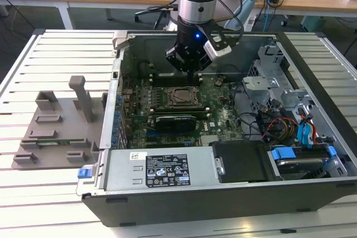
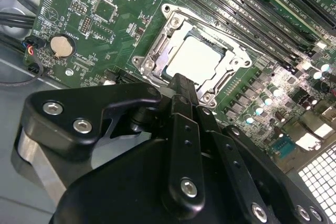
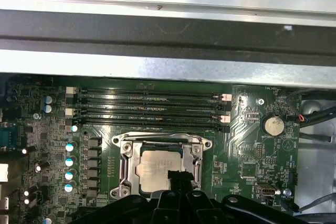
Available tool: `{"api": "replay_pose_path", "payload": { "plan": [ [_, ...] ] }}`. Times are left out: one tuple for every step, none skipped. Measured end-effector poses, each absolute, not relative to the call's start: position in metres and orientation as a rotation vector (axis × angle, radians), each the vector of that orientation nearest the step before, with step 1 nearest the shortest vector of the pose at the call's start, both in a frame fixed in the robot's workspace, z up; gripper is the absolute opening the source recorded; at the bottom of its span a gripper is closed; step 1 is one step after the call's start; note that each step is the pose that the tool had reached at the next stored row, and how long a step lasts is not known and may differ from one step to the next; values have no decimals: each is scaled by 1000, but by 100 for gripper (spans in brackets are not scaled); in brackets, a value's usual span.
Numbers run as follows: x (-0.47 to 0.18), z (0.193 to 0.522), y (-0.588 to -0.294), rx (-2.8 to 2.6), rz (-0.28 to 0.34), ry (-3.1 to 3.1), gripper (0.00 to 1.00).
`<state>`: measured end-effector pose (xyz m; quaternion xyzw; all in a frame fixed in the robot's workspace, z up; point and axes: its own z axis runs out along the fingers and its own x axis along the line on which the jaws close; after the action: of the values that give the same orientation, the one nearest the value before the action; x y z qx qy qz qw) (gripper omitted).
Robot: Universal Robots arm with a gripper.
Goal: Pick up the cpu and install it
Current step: 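Install the first cpu locking lever, then install the second cpu locking lever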
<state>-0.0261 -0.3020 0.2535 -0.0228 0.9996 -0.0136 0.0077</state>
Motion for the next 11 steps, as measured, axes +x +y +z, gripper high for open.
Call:
{"api": "replay_pose_path", "payload": {
  "plan": [
    [-26,253,-302,-71,-42,3125,11],
    [-26,254,-302,-71,-42,3125,11],
    [-26,253,-302,-71,-42,3125,11],
    [-26,254,-302,-71,-42,3125,11],
    [-26,254,-302,-71,-43,3125,11],
    [-26,254,-302,-71,-42,3125,11],
    [-26,254,-302,-71,-42,3125,11],
    [-26,254,-302,-71,-42,3125,11],
    [-26,254,-302,-71,-42,3125,11],
    [-26,254,-303,-71,-42,3125,11],
    [-26,254,-309,-71,-42,3125,11]
  ]
}}
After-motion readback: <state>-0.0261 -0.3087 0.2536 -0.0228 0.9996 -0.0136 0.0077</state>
